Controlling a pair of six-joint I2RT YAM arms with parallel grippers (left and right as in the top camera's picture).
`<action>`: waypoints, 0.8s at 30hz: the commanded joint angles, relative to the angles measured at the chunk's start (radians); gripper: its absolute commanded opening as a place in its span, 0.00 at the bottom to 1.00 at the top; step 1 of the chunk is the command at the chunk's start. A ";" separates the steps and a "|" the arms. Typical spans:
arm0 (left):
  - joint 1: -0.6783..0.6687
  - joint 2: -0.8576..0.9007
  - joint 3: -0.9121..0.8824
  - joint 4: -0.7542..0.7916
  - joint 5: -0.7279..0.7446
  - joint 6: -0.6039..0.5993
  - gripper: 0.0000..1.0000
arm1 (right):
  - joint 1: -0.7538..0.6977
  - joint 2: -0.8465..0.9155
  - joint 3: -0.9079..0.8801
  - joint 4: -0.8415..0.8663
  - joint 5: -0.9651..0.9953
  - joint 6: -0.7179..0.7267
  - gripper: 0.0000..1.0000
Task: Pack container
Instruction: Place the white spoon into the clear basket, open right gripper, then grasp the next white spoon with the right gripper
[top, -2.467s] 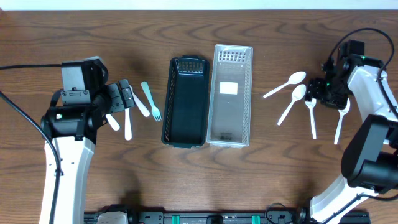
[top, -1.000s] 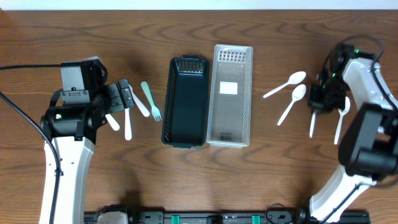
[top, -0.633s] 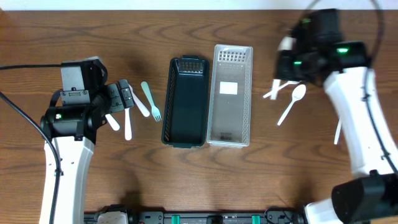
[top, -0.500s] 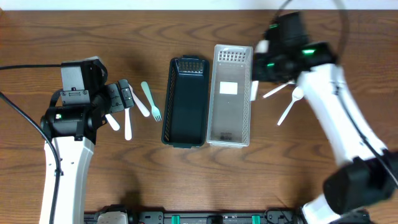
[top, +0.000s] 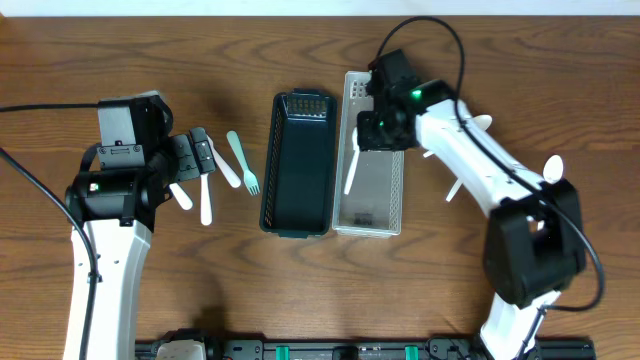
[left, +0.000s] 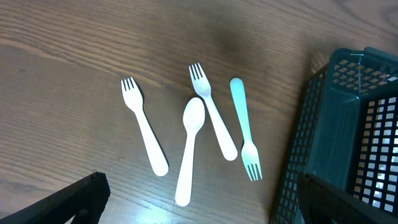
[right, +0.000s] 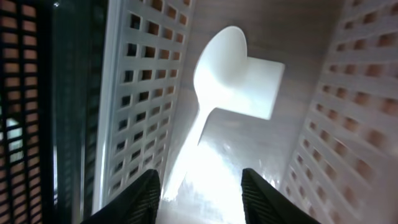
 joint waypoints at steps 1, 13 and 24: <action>0.005 0.000 0.024 -0.002 -0.012 0.009 0.98 | -0.093 -0.150 0.050 -0.028 0.086 -0.035 0.50; 0.005 0.000 0.024 -0.002 -0.012 0.009 0.98 | -0.686 -0.208 -0.047 -0.209 0.286 -0.066 0.57; 0.005 0.000 0.024 -0.002 -0.012 0.009 0.98 | -0.834 -0.042 -0.225 -0.072 0.221 -0.134 0.57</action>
